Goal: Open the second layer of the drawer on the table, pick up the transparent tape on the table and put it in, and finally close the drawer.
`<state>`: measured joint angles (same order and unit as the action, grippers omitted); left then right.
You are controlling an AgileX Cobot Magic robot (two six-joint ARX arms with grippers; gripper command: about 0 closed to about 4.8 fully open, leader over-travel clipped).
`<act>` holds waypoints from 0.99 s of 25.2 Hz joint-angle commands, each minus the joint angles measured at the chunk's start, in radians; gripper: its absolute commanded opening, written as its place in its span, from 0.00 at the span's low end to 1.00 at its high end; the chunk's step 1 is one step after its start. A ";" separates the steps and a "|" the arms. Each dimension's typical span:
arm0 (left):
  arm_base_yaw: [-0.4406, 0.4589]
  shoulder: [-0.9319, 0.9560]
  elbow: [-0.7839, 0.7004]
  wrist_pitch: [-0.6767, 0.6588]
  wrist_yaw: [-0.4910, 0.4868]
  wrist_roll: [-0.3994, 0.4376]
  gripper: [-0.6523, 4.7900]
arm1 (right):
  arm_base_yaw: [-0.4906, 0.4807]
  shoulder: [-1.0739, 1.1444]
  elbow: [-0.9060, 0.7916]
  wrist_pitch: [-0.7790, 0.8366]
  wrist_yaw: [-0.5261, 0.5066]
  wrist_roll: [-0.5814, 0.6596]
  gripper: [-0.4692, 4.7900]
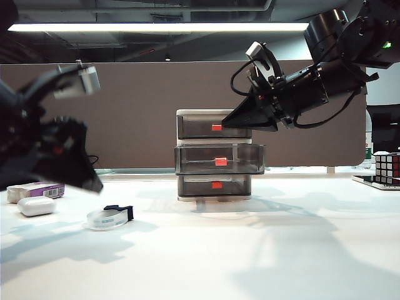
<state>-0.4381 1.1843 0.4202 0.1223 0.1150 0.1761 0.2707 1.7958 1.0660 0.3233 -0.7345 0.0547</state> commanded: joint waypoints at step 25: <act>-0.027 0.468 0.000 0.503 0.016 -0.209 1.00 | 0.001 -0.006 0.003 -0.016 -0.005 -0.003 0.08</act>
<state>-0.4637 1.6352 0.4252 0.6590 0.1303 0.0032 0.2707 1.7958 1.0660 0.2977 -0.7345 0.0547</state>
